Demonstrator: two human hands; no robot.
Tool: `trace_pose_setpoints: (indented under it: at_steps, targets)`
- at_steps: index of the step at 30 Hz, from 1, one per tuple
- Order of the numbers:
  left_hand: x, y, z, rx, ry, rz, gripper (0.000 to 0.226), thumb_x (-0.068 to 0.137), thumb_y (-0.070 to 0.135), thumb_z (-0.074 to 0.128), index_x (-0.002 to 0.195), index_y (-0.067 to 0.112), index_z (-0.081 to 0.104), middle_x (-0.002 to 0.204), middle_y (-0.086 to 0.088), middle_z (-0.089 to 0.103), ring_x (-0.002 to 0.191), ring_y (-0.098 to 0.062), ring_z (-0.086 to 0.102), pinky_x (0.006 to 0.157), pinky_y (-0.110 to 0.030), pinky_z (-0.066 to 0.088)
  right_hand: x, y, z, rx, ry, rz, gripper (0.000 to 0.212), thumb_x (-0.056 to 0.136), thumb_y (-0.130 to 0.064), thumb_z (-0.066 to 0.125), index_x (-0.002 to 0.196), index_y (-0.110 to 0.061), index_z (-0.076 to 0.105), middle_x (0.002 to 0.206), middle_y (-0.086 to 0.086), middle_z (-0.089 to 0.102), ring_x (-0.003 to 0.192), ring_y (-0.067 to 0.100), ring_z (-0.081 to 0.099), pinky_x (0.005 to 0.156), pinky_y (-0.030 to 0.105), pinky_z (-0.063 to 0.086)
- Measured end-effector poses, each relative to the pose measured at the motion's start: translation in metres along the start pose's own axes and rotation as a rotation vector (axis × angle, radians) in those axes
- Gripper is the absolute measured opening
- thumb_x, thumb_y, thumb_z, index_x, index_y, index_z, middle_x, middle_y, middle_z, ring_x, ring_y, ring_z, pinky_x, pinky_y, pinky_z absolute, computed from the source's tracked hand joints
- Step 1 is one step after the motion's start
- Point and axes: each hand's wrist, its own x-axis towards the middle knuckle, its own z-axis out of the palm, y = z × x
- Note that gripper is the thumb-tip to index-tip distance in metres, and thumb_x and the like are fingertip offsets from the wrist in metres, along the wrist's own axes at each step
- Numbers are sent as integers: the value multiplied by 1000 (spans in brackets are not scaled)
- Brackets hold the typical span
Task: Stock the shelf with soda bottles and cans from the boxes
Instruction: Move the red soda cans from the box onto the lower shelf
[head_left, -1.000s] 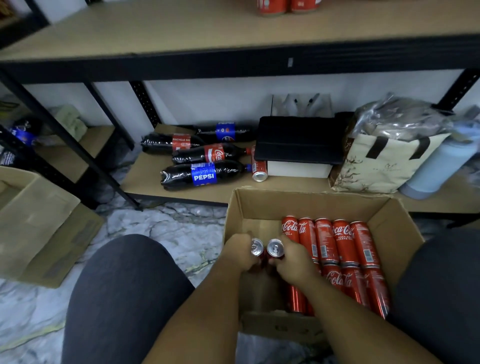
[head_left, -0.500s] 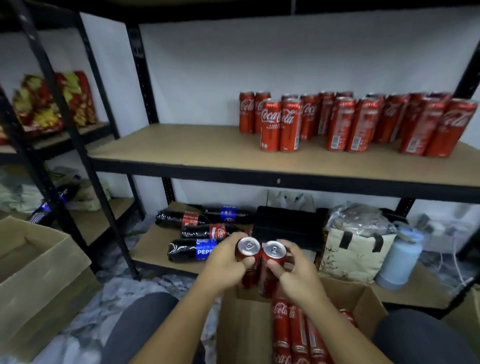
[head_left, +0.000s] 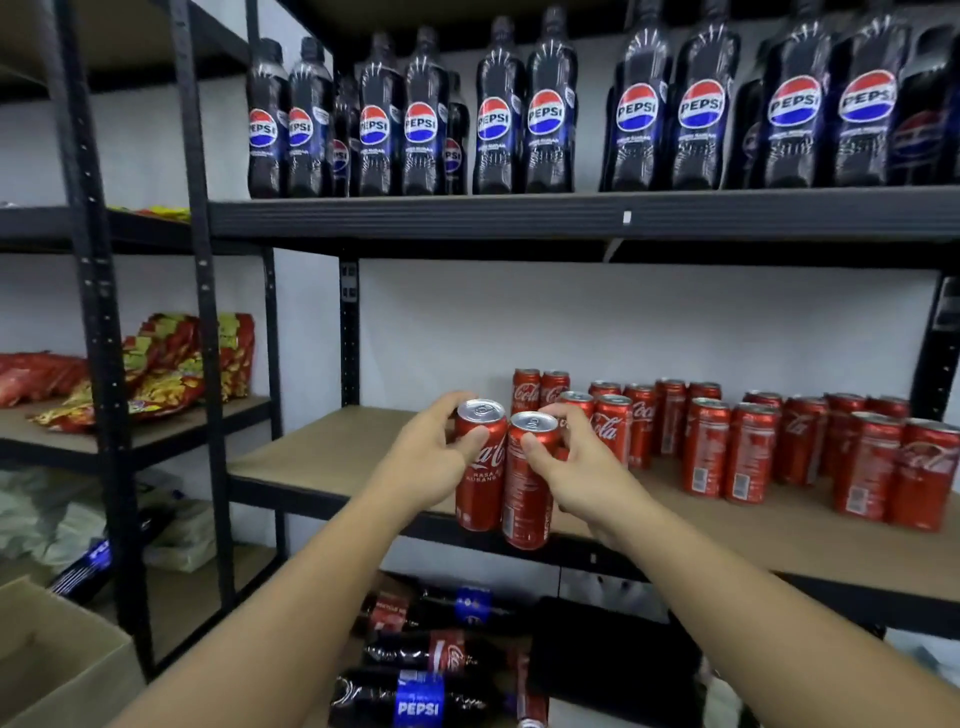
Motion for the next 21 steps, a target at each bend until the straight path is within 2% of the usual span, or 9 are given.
trace_pose_setpoints:
  at_steps: [5, 7, 9, 11, 12, 14, 17, 19, 21]
  targets:
    - [50, -30, 3, -66, 98, -86, 27, 100, 25, 63, 124, 33, 55, 105, 19, 61, 93, 6, 56, 75, -22, 48, 55, 8, 24, -48, 68, 83, 39, 96, -46, 64, 129, -40, 43, 122, -10, 62, 112, 16, 61, 95, 50, 55]
    - [67, -44, 8, -59, 119, -107, 24, 100, 26, 64, 122, 35, 56, 109, 16, 63, 96, 4, 58, 82, -27, 51, 73, 19, 32, -94, 110, 87, 43, 95, -46, 65, 131, -37, 43, 121, -9, 63, 112, 16, 62, 96, 44, 54]
    - [79, -59, 15, -21, 132, -111, 19, 99, 29, 65, 110, 41, 57, 114, 12, 67, 102, -3, 62, 91, -32, 54, 87, 32, 39, -137, 162, 85, 45, 95, -45, 66, 133, -34, 44, 118, -9, 64, 112, 16, 63, 95, 38, 52]
    - [89, -76, 20, -7, 137, -99, 15, 98, 35, 64, 106, 45, 58, 113, 14, 69, 103, -4, 65, 97, -37, 56, 93, 44, 42, -174, 204, 62, 50, 95, -45, 65, 139, -34, 43, 122, -10, 64, 116, 15, 63, 96, 33, 49]
    - [93, -84, 22, -1, 130, -87, 19, 97, 39, 64, 113, 46, 58, 113, 16, 69, 105, -3, 66, 99, -39, 55, 95, 50, 43, -193, 201, 48, 56, 96, -44, 65, 144, -35, 39, 127, -13, 62, 120, 15, 61, 99, 31, 47]
    - [98, -102, 21, 20, 38, -70, 42, 94, 40, 66, 132, 48, 49, 118, 20, 68, 111, -1, 64, 104, -40, 51, 93, 65, 43, -239, 136, 47, 71, 97, -33, 66, 155, -38, 24, 132, -19, 52, 131, 12, 52, 108, 31, 39]
    - [98, -127, 22, 109, -177, -96, 77, 91, 22, 71, 144, 54, 25, 127, 22, 60, 120, 0, 56, 107, -34, 45, 86, 94, 50, -299, 12, 118, 88, 95, -13, 67, 158, -42, 12, 142, -19, 45, 137, 11, 45, 117, 36, 32]
    - [99, -146, 26, 188, -182, -109, 79, 90, 19, 72, 146, 49, 26, 132, 18, 56, 123, -4, 53, 111, -36, 44, 89, 110, 52, -326, 32, 118, 84, 94, -12, 67, 157, -41, 18, 147, -12, 50, 137, 12, 47, 118, 37, 34]
    - [104, -162, 29, 240, -114, -110, 70, 88, 21, 74, 144, 41, 36, 129, 14, 57, 116, -4, 55, 109, -35, 45, 100, 117, 54, -344, 68, 110, 77, 95, -14, 67, 155, -38, 25, 143, -9, 55, 133, 13, 50, 115, 35, 36]
